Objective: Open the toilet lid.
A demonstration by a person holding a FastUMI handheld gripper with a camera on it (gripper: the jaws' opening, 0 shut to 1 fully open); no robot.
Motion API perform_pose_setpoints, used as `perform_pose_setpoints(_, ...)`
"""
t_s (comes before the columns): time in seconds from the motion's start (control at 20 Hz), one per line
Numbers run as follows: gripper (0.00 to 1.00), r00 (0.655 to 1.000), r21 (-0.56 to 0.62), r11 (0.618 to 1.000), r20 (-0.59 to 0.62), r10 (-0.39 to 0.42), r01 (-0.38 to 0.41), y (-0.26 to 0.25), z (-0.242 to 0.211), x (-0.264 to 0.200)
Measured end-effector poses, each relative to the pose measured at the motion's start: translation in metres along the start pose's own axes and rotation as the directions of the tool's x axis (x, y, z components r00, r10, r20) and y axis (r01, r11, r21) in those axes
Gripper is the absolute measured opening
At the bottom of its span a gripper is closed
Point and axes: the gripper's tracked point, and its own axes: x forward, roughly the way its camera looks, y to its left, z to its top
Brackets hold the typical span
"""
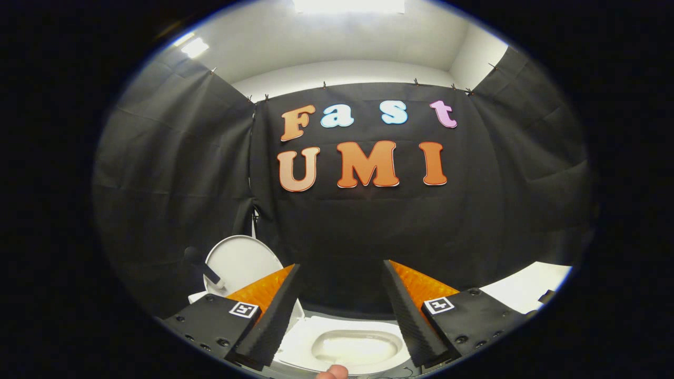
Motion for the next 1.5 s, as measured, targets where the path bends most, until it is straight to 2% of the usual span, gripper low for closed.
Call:
perform_pose_setpoints(0.3,0.98,1.000,-0.037,0.999,-0.026,-0.009,0.008,0.012,-0.015,-0.025)
perform_pose_setpoints(0.6,0.99,1.000,-0.009,1.000,-0.030,-0.002,0.002,0.021,-0.023,-0.044)
perform_pose_setpoints(1.5,0.98,0.999,-0.008,1.000,-0.041,-0.023,0.022,0.010,-0.031,-0.054)
